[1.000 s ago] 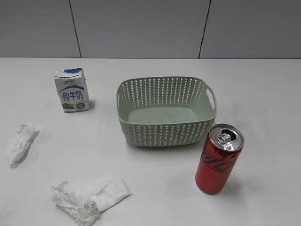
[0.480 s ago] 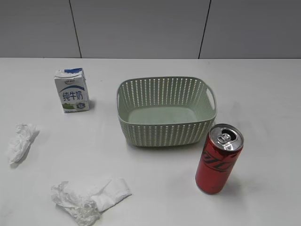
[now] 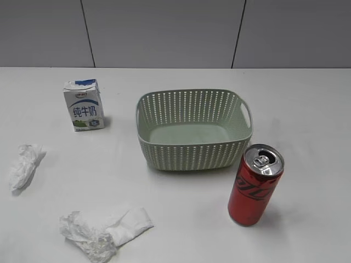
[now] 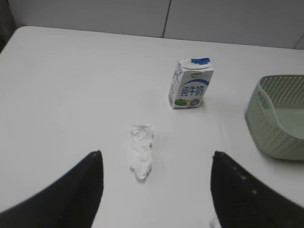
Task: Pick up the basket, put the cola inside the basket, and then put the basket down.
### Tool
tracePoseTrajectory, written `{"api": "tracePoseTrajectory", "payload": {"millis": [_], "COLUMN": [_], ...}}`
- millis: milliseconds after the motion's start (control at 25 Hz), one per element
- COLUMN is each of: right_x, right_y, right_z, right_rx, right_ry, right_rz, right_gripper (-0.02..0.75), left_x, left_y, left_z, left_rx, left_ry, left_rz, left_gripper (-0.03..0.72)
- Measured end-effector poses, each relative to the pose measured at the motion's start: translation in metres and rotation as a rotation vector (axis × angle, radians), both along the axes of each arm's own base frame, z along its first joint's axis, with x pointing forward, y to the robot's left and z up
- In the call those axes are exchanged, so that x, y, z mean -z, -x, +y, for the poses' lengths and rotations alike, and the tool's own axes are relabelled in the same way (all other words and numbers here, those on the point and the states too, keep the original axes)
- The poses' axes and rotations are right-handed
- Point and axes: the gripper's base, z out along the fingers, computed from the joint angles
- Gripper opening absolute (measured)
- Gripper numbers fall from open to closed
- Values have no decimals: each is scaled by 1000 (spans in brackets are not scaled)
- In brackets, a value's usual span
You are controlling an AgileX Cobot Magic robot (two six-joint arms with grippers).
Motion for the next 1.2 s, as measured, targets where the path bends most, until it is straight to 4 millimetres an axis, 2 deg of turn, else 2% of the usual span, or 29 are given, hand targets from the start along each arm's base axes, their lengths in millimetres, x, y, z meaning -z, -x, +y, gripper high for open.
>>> {"api": "tracePoseTrajectory", "payload": {"millis": [320,720,920,1200], "right_x": [0,0,0,0], "right_y": [0,0,0,0], "right_z": [0,0,0,0], "right_rx": [0,0,0,0], "right_ry": [0,1,1,1], "right_rz": [0,0,0,0], "right_gripper": [585,585,585,585], "left_x": [-26,-49,-49,-25], "left_y": [-55,-146,-189,-238], "left_z": [-12,-32,-60,-116], "left_rx": [52,98,177,257], "left_ry": [4,-29,-46,-42], "left_rz": [57,274,336,481], "left_gripper": [535,535,535,535]}}
